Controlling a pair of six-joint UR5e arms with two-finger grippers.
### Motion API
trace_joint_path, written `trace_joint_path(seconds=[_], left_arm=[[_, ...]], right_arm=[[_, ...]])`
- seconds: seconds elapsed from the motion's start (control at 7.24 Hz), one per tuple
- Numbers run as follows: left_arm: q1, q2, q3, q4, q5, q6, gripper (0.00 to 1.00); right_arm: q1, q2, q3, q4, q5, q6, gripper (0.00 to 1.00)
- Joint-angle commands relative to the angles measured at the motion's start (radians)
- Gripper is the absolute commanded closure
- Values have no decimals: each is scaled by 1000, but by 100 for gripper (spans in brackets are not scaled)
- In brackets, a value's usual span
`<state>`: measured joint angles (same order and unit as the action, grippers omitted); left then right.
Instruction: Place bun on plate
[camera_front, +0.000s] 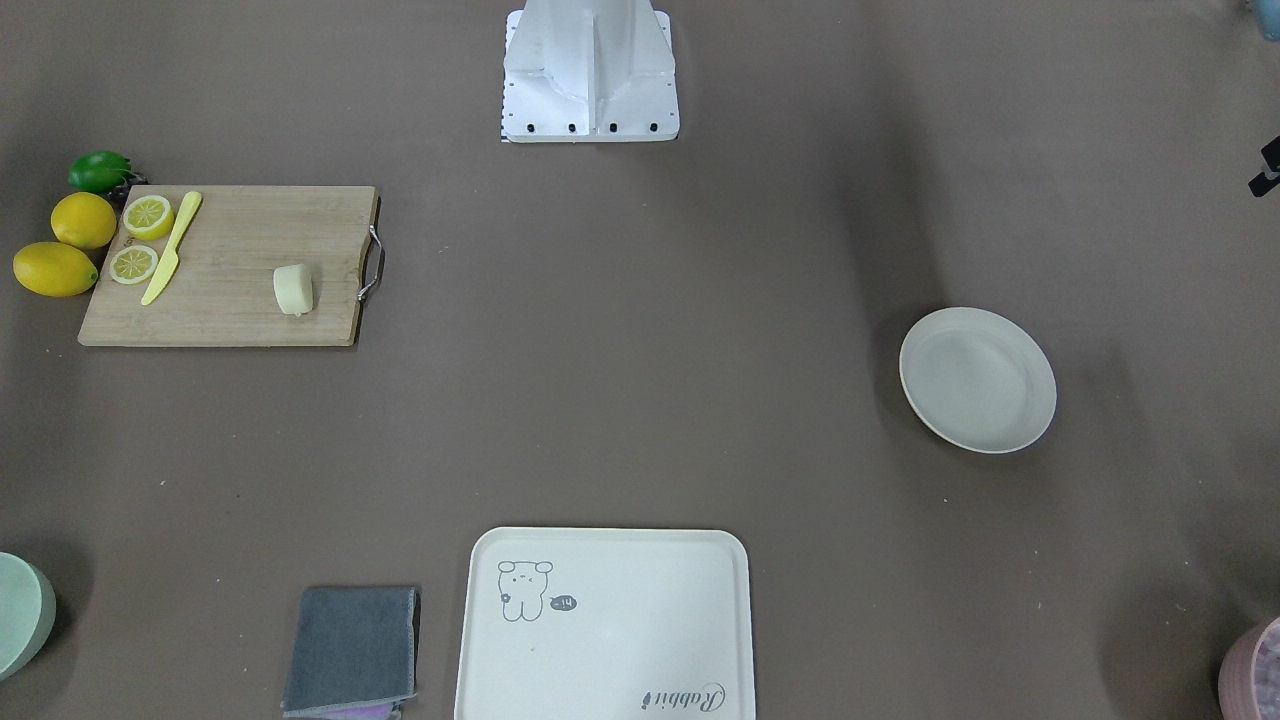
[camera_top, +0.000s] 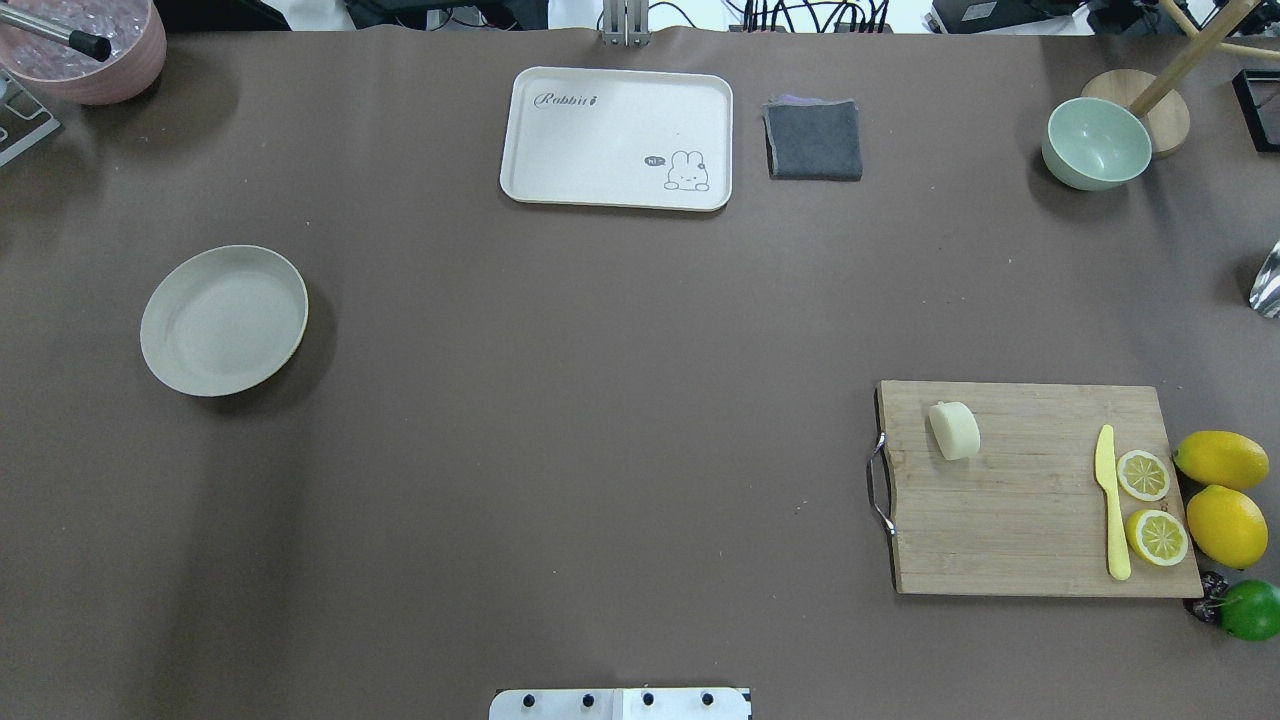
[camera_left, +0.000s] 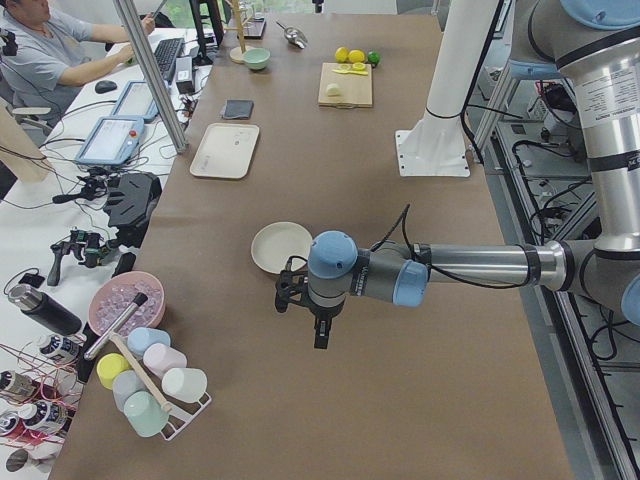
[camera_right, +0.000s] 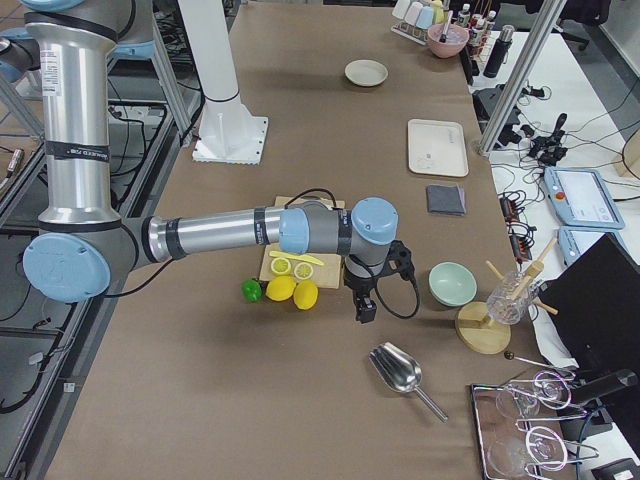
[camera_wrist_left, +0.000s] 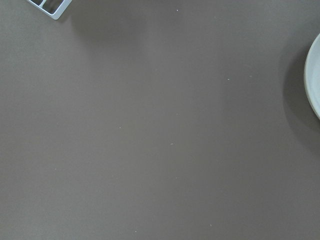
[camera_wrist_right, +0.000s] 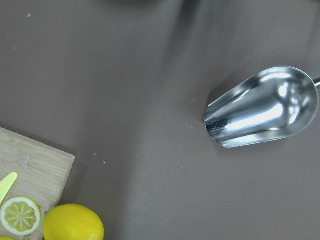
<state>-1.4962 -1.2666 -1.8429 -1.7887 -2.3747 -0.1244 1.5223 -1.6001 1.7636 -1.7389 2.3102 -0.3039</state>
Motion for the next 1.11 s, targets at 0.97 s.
trace_joint_path(seconds=[0.97], left_arm=[[-50,1,-28,-38,-12,-1,2]], right_arm=[[9,-32,-1,-7,-8,-15,0]])
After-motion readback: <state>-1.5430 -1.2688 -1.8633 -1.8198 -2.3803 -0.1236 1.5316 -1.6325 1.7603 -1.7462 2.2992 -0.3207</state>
